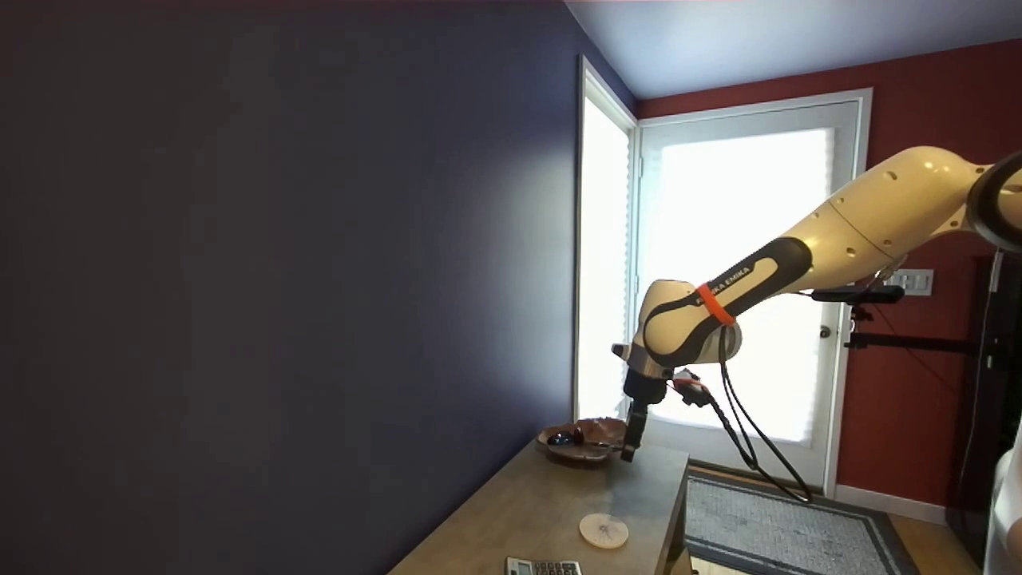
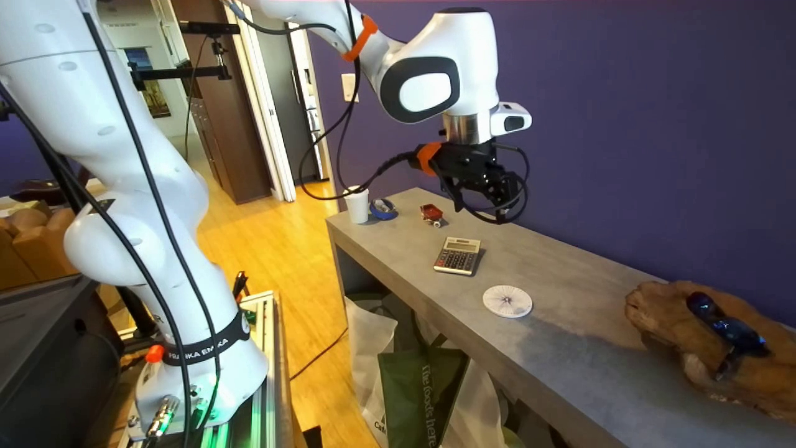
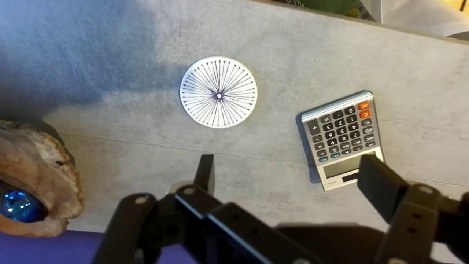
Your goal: Move the white circular object closer to the edge
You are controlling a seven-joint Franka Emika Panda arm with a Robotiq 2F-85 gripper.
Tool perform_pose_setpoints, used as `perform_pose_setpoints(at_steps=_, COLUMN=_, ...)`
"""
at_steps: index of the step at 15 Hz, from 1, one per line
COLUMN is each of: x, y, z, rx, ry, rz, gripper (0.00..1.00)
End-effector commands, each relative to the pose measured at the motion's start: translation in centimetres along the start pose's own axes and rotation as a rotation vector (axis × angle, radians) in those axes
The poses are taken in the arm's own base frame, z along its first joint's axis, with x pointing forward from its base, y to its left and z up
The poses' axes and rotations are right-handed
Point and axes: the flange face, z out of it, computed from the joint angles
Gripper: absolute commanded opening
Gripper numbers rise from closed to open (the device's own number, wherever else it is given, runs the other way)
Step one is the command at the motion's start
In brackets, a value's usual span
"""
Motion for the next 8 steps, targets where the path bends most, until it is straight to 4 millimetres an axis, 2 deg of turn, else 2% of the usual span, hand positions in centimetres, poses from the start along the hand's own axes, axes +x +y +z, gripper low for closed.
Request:
perform_pose_setpoints(at_steps=1, x=-0.18, y=-0.08, z=-0.28, rx=0.001, ry=0.005, rz=-0.007, gripper=1.0)
perform_pose_setpoints(at_steps=8, x=-0.41, y=-0.22, z=-0.38, rx=0.004, ry=0.006, rz=-0.015, gripper=1.0)
